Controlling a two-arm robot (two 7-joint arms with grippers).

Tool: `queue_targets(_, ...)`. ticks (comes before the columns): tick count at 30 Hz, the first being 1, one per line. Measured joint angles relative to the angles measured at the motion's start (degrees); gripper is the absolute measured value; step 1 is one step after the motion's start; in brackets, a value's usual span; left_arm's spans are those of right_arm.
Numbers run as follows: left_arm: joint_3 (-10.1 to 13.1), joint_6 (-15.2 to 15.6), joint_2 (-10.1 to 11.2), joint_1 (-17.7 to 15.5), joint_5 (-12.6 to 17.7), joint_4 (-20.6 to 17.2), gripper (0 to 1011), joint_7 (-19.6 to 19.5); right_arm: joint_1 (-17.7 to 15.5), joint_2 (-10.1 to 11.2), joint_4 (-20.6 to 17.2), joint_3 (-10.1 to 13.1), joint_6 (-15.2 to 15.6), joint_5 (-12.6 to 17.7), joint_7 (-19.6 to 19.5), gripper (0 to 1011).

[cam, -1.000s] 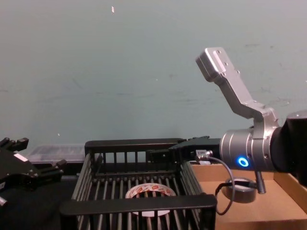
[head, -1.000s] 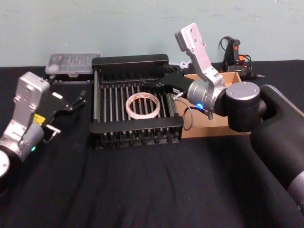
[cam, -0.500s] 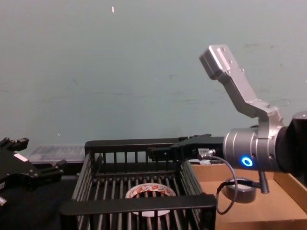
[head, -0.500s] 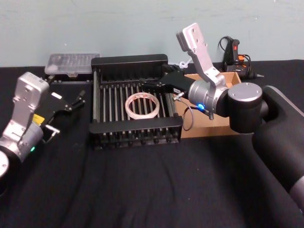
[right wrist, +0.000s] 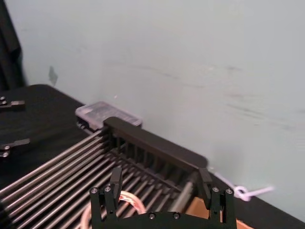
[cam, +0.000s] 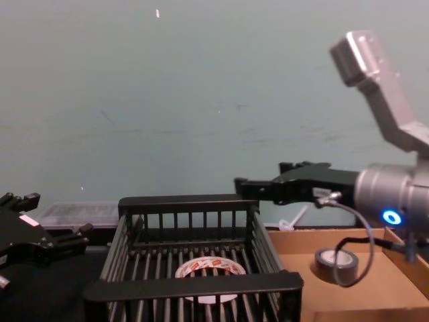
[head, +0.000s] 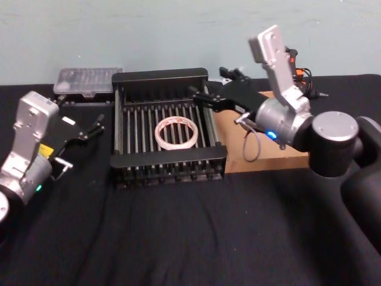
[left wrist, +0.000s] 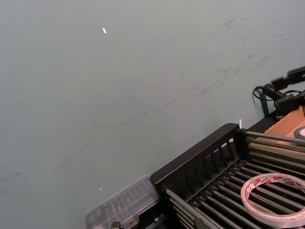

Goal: Pick up the white tape and place it into the black box , Pick up the silver tape and place it into the brown box.

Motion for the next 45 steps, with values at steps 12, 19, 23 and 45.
queue_targets(12, 0.0, 0.0, 0.0, 0.0, 0.0, 0.0, 1001, 0.0, -6.7, 2.9, -5.8, 7.1, -3.3, -0.3, -5.7, 1000)
queue_targets(19, 0.0, 0.0, 0.0, 0.0, 0.0, 0.0, 1001, 0.0, -9.3, 3.4, -6.1, 9.8, -5.5, -2.9, -9.8, 1000)
queue_targets(23, 0.0, 0.0, 0.0, 0.0, 0.0, 0.0, 1002, 0.0, -10.4, 3.4, -5.6, 10.6, -6.8, -4.8, -11.8, 1002)
queue_targets(45, 0.0, 0.0, 0.0, 0.0, 0.0, 0.0, 1001, 0.0, -12.0, 2.0, -1.3, 11.3, -9.6, -12.8, -15.2, 1002)
